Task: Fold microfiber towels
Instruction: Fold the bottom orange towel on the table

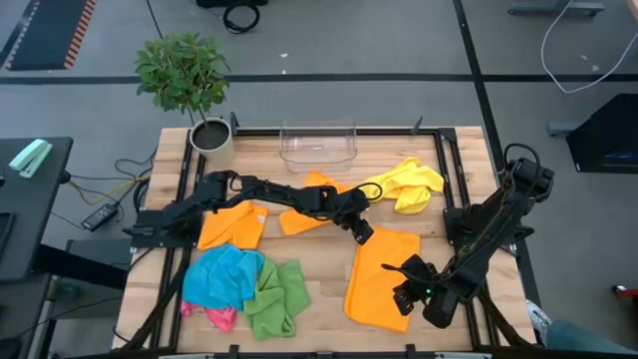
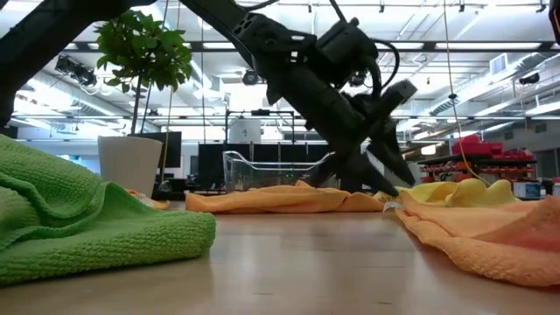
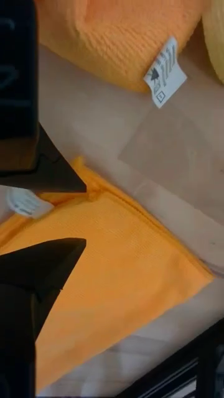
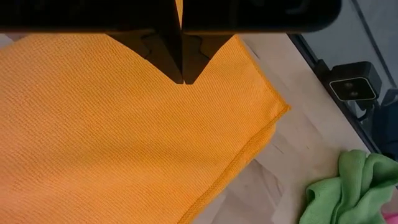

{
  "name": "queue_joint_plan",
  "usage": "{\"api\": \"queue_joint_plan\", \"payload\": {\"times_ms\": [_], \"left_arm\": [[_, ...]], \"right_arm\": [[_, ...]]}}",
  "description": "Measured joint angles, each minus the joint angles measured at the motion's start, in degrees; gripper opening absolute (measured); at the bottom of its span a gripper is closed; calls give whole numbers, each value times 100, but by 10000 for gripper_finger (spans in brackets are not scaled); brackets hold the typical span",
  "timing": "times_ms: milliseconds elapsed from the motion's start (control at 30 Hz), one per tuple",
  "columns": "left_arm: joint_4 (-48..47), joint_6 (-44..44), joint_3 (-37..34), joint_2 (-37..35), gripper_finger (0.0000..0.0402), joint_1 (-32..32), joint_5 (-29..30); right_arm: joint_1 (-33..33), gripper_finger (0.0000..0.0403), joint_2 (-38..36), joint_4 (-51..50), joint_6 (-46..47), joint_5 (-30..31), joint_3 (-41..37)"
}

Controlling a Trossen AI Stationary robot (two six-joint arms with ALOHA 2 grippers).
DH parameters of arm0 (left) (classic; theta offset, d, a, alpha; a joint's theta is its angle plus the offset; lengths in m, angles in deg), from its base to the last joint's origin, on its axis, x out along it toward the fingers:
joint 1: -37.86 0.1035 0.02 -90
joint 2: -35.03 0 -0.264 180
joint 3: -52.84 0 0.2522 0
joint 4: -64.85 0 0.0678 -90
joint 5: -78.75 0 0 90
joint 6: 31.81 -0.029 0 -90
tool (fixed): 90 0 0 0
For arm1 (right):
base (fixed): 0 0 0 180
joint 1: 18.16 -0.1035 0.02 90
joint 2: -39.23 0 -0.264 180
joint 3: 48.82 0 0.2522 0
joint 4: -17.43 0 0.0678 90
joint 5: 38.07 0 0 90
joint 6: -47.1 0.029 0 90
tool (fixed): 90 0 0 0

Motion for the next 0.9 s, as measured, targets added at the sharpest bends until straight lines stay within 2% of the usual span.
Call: {"api": "queue_joint_plan", "payload": {"times_ms": [900], "left_arm": [[398,54,-3,273,95,-103,60]], "right_arm": [[2,2,0,-39,2,-127,0]]}}
